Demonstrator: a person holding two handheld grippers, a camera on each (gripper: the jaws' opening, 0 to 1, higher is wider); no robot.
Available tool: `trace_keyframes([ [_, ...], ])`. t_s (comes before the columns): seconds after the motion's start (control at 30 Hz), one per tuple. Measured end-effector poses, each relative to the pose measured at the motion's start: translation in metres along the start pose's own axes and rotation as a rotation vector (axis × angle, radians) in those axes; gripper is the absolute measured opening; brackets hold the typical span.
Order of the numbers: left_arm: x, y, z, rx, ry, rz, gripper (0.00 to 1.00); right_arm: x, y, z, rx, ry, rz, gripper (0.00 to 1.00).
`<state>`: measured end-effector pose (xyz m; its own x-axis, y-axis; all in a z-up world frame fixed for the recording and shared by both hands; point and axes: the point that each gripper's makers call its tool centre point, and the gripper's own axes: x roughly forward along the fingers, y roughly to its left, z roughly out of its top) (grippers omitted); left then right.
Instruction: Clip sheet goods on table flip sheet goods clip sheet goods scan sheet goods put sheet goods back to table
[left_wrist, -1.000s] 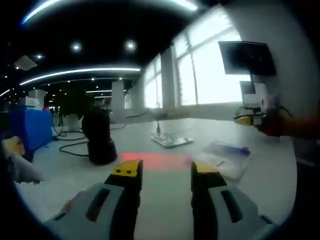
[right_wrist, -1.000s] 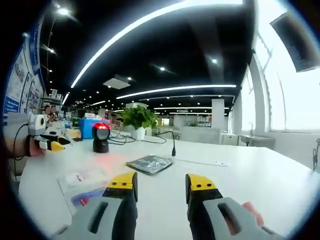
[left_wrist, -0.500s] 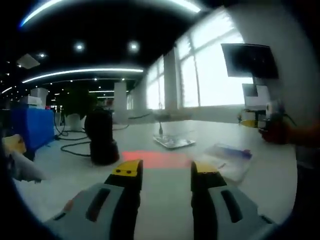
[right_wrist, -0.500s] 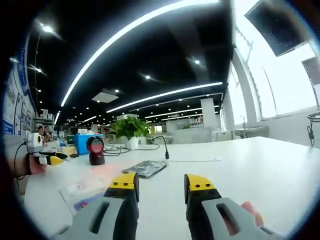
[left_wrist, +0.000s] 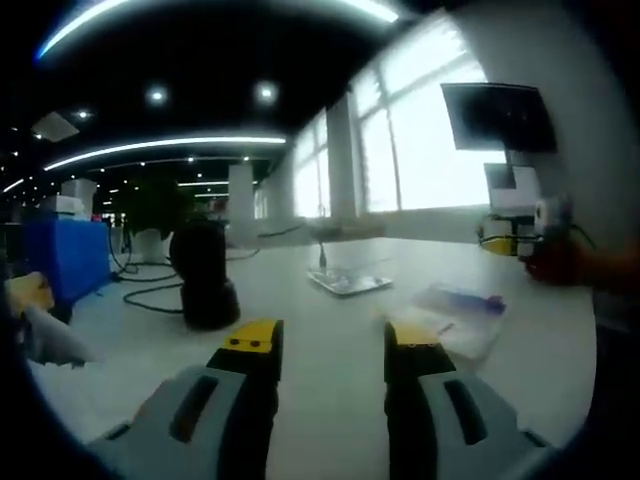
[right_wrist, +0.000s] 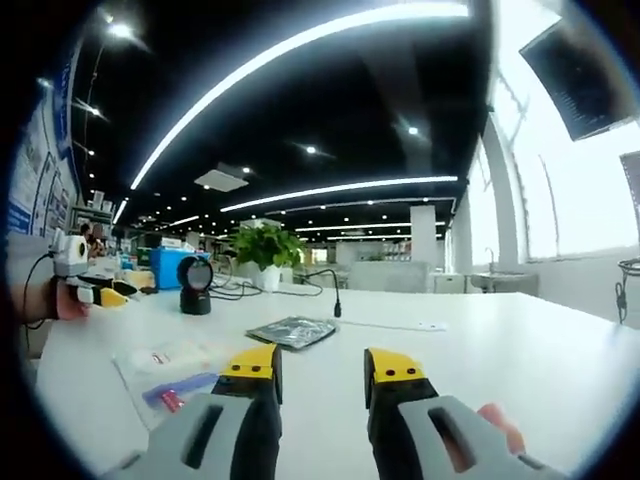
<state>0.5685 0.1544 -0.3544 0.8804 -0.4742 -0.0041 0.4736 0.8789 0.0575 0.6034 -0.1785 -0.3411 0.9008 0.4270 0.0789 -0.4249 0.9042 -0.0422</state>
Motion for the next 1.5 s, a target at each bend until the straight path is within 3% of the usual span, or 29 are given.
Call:
trace_keyframes([
  [0.23, 0.000, 0.000, -0.001, 0.010, 0.003, 0.002, 0.33, 0.000, 0.003, 0.000, -0.026, 0.008, -0.003, 0.28],
  [0.37, 0.000, 0.000, -0.001, 0.011, 0.003, 0.001, 0.33, -0.003, 0.009, 0.000, -0.046, 0.013, 0.004, 0.34],
  [0.53, 0.001, 0.000, -0.002, 0.036, 0.010, 0.007, 0.33, -0.006, 0.022, 0.006, -0.099, -0.008, 0.011, 0.31],
  [0.67, 0.001, -0.001, -0.002, 0.046, 0.011, 0.001, 0.34, -0.008, 0.029, 0.006, -0.069, 0.002, 0.007, 0.31],
  [0.97, 0.001, -0.002, -0.001, 0.036, 0.004, -0.008, 0.34, -0.003, 0.088, 0.002, -0.093, 0.048, 0.095, 0.32],
  [1.1, 0.001, -0.001, -0.001, 0.034, 0.002, -0.006, 0.34, -0.002, 0.101, 0.005, -0.077, 0.028, 0.111, 0.30],
  [1.5, 0.001, -0.003, 0.000, 0.039, 0.007, -0.009, 0.34, 0.007, 0.142, -0.009, -0.147, 0.086, 0.190, 0.30],
])
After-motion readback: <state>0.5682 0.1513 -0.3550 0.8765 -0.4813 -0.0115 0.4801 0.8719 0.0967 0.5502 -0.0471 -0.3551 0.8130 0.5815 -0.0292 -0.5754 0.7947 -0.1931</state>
